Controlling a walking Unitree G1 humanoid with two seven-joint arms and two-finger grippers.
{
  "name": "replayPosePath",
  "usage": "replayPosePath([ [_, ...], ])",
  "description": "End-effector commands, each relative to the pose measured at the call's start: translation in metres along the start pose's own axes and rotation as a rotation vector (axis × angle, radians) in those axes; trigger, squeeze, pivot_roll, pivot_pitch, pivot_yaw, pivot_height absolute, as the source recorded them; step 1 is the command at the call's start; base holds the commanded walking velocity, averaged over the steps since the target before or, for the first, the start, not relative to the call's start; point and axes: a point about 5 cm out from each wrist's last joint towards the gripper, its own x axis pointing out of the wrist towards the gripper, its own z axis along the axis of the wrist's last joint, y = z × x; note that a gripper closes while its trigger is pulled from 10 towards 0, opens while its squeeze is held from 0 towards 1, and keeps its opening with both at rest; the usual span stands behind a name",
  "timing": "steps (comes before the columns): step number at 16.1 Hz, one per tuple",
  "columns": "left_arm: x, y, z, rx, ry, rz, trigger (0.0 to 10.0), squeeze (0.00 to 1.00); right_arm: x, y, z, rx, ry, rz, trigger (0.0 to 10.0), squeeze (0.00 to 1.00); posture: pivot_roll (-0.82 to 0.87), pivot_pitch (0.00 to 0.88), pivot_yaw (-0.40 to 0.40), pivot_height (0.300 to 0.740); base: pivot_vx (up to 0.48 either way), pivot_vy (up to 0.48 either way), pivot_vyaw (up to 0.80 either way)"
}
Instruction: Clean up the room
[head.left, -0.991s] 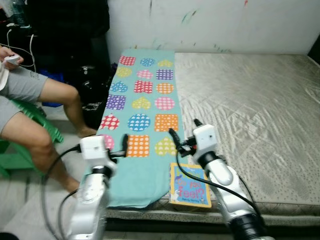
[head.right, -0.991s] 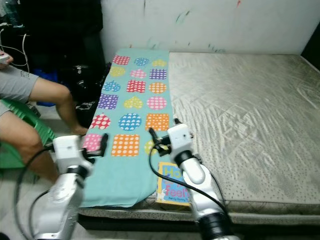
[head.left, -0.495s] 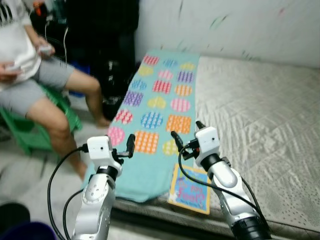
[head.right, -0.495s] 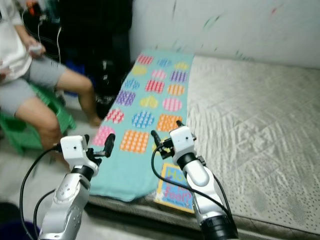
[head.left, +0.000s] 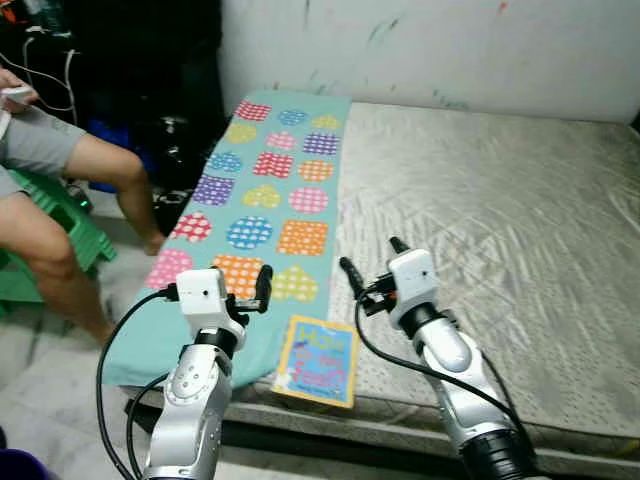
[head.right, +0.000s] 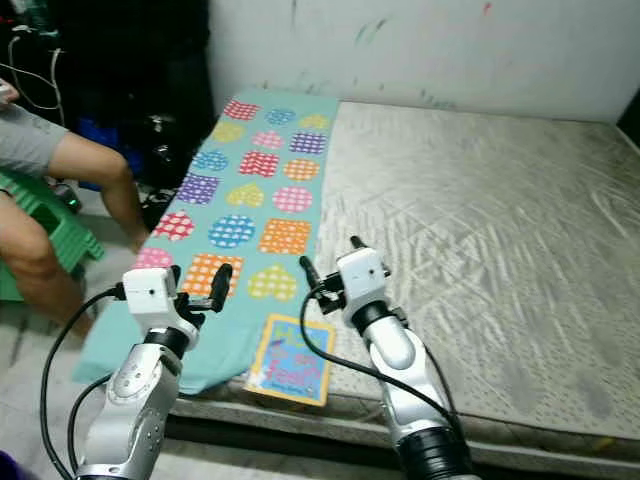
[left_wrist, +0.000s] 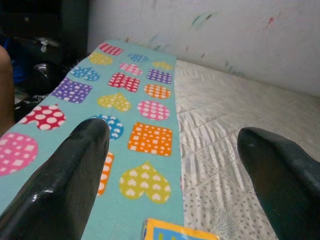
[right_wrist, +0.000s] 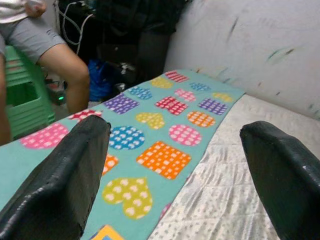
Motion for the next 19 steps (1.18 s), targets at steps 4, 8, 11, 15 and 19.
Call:
replayPosePath([
  [4, -0.0008, 0.0031, 0.0020, 0.004, 0.001, 0.001, 10.0, 0.00, 0.0003, 0.0011, 0.0012, 0.012, -0.002, -0.003, 10.0, 0.00, -0.02, 0.056, -0.029, 0.740, 0.000, -0.253, -0.75],
  [8, -0.0010, 0.0029, 0.0021, 0.004, 0.001, 0.005, 10.0, 0.00, 0.0006, 0.0013, 0.0007, 0.012, 0.001, -0.003, 10.0, 0.00, -0.02, 0.062, -0.031, 0.740, 0.000, -0.259, -0.15],
  [11, -0.0012, 0.0025, 0.0018, 0.003, 0.002, 0.005, 10.0, 0.00, 0.0009, 0.0018, 0.0007, 0.010, 0.001, 0.003, 10.0, 0.00, -0.02, 0.060, -0.033, 0.740, 0.000, -0.289, 0.00],
  [15, -0.0014, 0.0023, 0.0015, 0.004, 0.004, 0.004, 10.0, 0.00, 0.0019, 0.0023, 0.0015, 0.007, -0.002, 0.008, 10.0, 0.00, -0.02, 0.057, -0.034, 0.740, 0.000, -0.286, 0.00],
  [19, -0.0014, 0.0028, 0.0015, 0.010, 0.004, 0.003, 10.0, 0.00, 0.0029, 0.0033, 0.0015, 0.008, -0.003, 0.013, 10.0, 0.00, -0.02, 0.053, -0.032, 0.740, 0.000, -0.213, 0.00],
])
